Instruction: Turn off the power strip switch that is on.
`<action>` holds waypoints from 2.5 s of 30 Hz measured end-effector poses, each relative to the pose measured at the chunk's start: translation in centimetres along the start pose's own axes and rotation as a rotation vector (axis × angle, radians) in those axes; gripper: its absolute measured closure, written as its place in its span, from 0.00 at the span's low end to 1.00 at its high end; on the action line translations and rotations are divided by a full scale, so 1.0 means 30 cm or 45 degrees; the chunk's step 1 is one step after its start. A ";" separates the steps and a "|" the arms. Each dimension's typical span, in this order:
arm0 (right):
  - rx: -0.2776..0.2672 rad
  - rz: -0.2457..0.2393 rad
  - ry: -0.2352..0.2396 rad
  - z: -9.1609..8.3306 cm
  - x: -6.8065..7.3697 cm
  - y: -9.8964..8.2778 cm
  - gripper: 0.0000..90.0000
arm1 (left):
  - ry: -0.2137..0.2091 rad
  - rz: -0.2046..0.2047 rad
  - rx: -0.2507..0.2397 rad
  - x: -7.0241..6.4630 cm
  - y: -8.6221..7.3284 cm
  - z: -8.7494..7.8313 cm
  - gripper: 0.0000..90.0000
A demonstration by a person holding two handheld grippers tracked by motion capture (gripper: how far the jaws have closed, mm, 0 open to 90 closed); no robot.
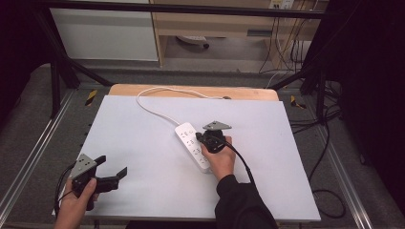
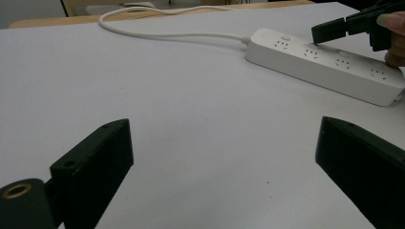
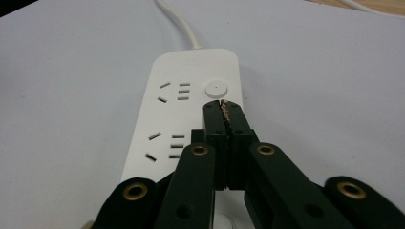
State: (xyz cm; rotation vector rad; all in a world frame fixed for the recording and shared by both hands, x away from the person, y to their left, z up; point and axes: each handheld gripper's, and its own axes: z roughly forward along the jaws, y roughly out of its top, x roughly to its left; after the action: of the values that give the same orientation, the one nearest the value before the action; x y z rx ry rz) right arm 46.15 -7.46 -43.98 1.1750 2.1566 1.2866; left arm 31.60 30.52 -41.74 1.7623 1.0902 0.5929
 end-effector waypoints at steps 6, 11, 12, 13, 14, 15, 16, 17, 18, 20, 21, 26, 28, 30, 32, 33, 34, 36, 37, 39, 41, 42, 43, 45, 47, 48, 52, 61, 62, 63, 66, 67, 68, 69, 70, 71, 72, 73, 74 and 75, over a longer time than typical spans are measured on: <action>0.004 -0.005 0.001 0.003 0.001 0.001 1.00 | 0.000 0.000 -0.001 0.000 0.000 0.000 0.06; 0.008 -0.004 -0.003 0.004 0.002 0.002 1.00 | -0.001 0.000 0.000 0.000 0.000 0.000 0.06; 0.009 -0.005 -0.004 0.004 0.002 0.002 1.00 | -0.001 0.000 0.000 0.000 0.000 0.000 0.06; 0.009 -0.007 -0.006 0.004 0.003 0.002 1.00 | 0.000 0.000 -0.001 0.000 0.000 0.000 0.06; 0.009 -0.008 -0.006 0.004 0.003 0.001 1.00 | 0.000 0.000 -0.001 0.000 0.000 0.000 0.06; 0.012 -0.010 -0.006 0.004 0.003 0.001 1.00 | 0.000 0.000 -0.001 0.000 0.000 0.000 0.06; 0.012 -0.014 -0.005 0.004 0.004 0.001 1.00 | 0.000 0.000 0.000 0.000 0.000 0.000 0.06; 0.013 -0.015 -0.006 0.004 0.003 0.001 1.00 | -0.001 0.000 0.000 0.000 0.000 0.000 0.06; 0.013 -0.013 -0.006 0.004 0.003 0.001 1.00 | 0.000 0.000 0.000 -0.001 0.000 0.000 0.06; 0.013 -0.010 -0.007 0.004 0.003 0.000 1.00 | -0.001 0.000 0.000 -0.001 0.000 0.000 0.06; 0.013 -0.013 -0.007 0.005 0.004 0.000 1.00 | -0.001 0.000 0.000 -0.001 0.000 0.000 0.06; 0.018 -0.009 -0.005 0.005 0.002 0.001 1.00 | 0.000 0.000 0.000 -0.001 0.000 0.001 0.06; 0.022 -0.004 -0.003 0.006 0.002 0.002 1.00 | 0.000 0.002 0.000 -0.001 0.000 0.001 0.06; 0.027 -0.004 -0.007 0.008 0.003 0.002 1.00 | -0.001 0.002 0.001 -0.002 0.000 0.001 0.06; 0.038 -0.007 -0.005 0.008 0.000 0.002 1.00 | 0.000 0.003 -0.004 -0.003 0.001 0.000 0.06; 0.038 0.000 0.002 0.009 -0.002 0.002 1.00 | 0.000 0.002 -0.005 -0.003 0.001 -0.001 0.06; 0.041 0.002 0.006 0.008 -0.004 0.002 1.00 | 0.001 0.002 -0.005 -0.003 0.001 -0.001 0.06; 0.038 -0.009 0.004 0.010 -0.004 0.001 1.00 | 0.000 0.001 -0.003 -0.003 0.001 0.000 0.06; 0.041 -0.011 0.004 0.010 -0.003 0.001 1.00 | -0.001 0.001 -0.001 -0.003 0.001 0.000 0.06; 0.043 -0.017 0.003 0.011 -0.002 0.001 1.00 | 0.000 0.001 -0.001 -0.004 0.001 0.001 0.06; 0.041 -0.027 -0.005 0.011 0.001 0.001 1.00 | 0.000 0.001 0.001 -0.004 0.001 0.001 0.06; 0.042 -0.041 -0.010 0.011 0.003 0.002 1.00 | 0.000 0.001 -0.001 -0.004 0.001 0.001 0.06; 0.043 -0.044 -0.015 0.011 0.006 0.001 1.00 | 0.001 0.000 0.000 -0.004 0.001 0.001 0.06; 0.041 -0.050 -0.020 0.011 0.008 0.001 1.00 | 0.001 0.000 0.000 -0.004 0.000 0.001 0.06; 0.043 -0.051 -0.024 0.011 0.010 0.001 1.00 | 0.001 0.000 0.001 -0.004 0.000 0.001 0.06; 0.048 -0.057 -0.028 0.010 0.012 0.002 1.00 | 0.002 0.001 0.000 -0.004 0.000 0.001 0.06; 0.056 -0.089 -0.053 0.012 0.022 0.005 1.00 | 0.004 -0.001 -0.004 -0.005 0.001 -0.002 0.06; 0.057 -0.138 -0.078 0.014 0.034 0.005 1.00 | 0.001 0.001 0.001 -0.006 0.001 0.000 0.06; 0.058 -0.146 -0.082 0.014 0.035 0.005 1.00 | 0.001 0.000 0.000 -0.006 0.001 0.000 0.06; 0.059 -0.150 -0.085 0.014 0.037 0.005 1.00 | 0.001 -0.001 0.000 -0.006 0.001 -0.001 0.06; 0.060 -0.155 -0.088 0.014 0.037 0.005 1.00 | 0.001 -0.001 -0.001 -0.006 0.001 -0.001 0.06; 0.059 -0.155 -0.089 0.014 0.038 0.005 1.00 | 0.001 0.000 -0.001 -0.006 0.001 -0.001 0.06; 0.061 -0.152 -0.087 0.014 0.037 0.006 1.00 | 0.001 0.001 0.000 -0.006 0.001 -0.001 0.06; 0.062 -0.153 -0.087 0.014 0.037 0.006 1.00 | 0.001 0.001 0.000 -0.007 0.001 -0.001 0.06; 0.065 -0.153 -0.089 0.014 0.038 0.007 1.00 | -0.001 0.003 -0.001 -0.007 0.001 0.000 0.06; 0.067 -0.152 -0.090 0.014 0.038 0.007 1.00 | -0.001 0.003 -0.002 -0.007 0.001 0.000 0.06; 0.066 -0.152 -0.090 0.014 0.039 0.007 1.00 | -0.001 0.003 -0.001 -0.007 0.001 -0.001 0.06; 0.068 -0.151 -0.091 0.014 0.040 0.007 1.00 | -0.001 0.003 0.000 -0.007 0.001 -0.001 0.06; 0.069 -0.150 -0.091 0.014 0.038 0.008 1.00 | -0.001 0.003 0.000 -0.007 0.001 -0.001 0.06; 0.070 -0.147 -0.091 0.015 0.040 0.008 1.00 | -0.001 0.003 -0.001 -0.007 0.001 0.000 0.06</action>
State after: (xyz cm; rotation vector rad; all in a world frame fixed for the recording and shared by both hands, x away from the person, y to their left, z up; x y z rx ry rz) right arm 45.85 -6.20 -43.88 1.0833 2.1862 1.1267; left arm 31.50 30.32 -41.70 1.7633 1.0873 0.5940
